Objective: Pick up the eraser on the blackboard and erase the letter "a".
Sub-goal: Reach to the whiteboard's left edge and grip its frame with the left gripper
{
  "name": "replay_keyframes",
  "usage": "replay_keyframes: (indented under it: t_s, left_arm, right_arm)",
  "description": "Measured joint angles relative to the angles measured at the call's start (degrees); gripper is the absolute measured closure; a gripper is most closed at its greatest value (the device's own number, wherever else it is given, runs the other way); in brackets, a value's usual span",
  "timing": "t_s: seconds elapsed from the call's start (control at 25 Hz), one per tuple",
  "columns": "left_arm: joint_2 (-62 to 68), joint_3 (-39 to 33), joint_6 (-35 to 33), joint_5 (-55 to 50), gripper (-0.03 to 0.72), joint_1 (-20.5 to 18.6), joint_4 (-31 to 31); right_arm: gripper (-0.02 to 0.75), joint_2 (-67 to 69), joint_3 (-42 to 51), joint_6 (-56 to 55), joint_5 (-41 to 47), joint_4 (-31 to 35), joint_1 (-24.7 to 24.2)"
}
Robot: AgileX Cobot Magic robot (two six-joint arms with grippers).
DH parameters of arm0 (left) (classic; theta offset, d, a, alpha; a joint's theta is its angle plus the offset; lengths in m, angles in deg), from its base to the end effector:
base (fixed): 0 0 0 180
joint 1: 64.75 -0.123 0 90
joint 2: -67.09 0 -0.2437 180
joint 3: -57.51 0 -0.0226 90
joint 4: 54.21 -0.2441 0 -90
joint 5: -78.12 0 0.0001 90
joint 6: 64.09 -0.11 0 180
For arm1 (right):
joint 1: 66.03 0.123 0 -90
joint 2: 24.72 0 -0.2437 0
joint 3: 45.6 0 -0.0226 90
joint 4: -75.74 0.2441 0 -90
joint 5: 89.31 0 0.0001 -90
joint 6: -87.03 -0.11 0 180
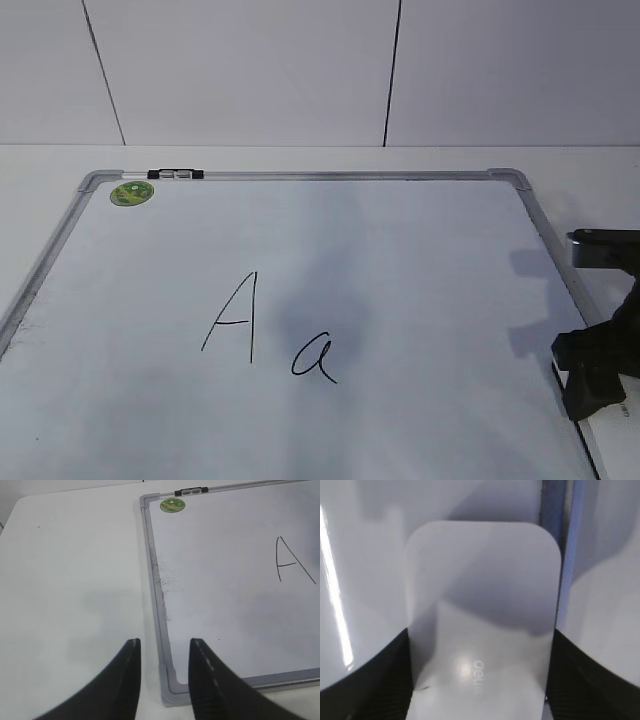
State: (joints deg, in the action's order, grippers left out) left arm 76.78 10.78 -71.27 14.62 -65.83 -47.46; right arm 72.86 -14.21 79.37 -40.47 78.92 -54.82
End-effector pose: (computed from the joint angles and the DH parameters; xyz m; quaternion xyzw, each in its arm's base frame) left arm 0.0458 -0.0107 0.2635 0.0496 0.8628 -0.0226 0.5027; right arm 0.2348 0.0512 0.1188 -0.0131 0.9995 0.0241 0.0154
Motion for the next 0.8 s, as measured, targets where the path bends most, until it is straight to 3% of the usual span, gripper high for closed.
replay_keyframes:
  t_s: [0.8]
  left_arm:
    - [0.00, 0.00, 0.00, 0.00, 0.444, 0.00, 0.00]
  right_arm:
    - [0.186, 0.00, 0.00, 0.00, 0.00, 0.00, 0.00]
